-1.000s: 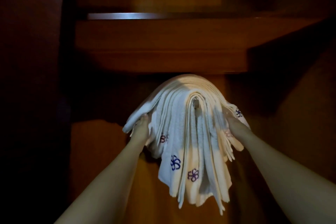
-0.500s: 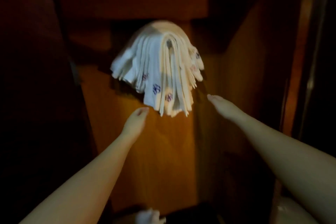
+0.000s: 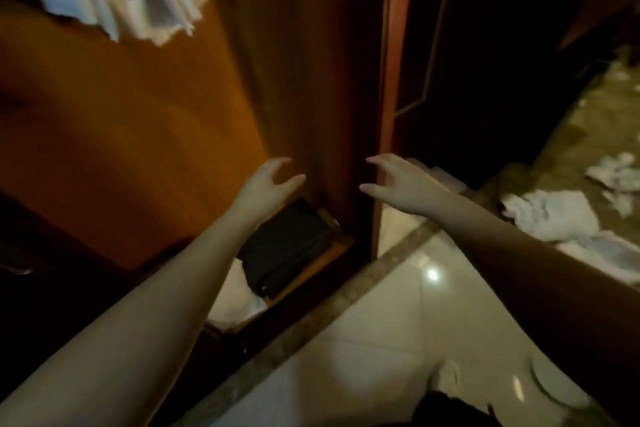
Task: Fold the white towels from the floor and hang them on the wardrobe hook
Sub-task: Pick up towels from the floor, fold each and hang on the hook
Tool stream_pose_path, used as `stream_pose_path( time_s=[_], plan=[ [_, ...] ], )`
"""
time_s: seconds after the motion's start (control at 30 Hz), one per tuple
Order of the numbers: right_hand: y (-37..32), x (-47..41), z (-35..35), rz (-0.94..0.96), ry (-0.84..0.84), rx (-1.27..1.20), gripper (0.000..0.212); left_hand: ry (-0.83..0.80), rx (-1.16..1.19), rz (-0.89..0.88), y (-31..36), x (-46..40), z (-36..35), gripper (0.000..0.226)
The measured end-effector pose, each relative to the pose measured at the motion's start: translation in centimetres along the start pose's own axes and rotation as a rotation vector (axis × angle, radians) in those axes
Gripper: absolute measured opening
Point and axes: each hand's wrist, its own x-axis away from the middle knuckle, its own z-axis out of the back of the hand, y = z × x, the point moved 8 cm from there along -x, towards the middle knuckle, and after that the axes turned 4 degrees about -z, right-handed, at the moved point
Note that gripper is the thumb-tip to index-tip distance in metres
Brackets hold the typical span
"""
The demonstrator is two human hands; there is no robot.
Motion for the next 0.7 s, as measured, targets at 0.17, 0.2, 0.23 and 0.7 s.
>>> stream_pose_path(
  time_s=[0.17, 0.2, 0.23, 0.7],
  plan=[
    [13.1, 4.6, -3.4, -0.179, -0.054, -0.024, 0.072, -0.243, -0.074, -0.075, 3.3, -2.8, -12.5, 0.061],
    [15.9, 5.5, -3.8, -0.222, -0.063, -0.034, 0.072, -0.282, -0.088, -0.07, 4.0, -3.5, -15.1, 0.061],
    [18.7, 6.3, -4.0, -0.265, -0.069, -0.045, 0.073, -0.318, -0.098, -0.061, 4.9, -4.2, -17.7, 0.061],
    [51.2, 12.9, -0.6, -0.672, -0.256, -0.09, 0.071, -0.663, -0.183, -0.084, 19.9, -13.0, -49.4, 0.056]
  ],
)
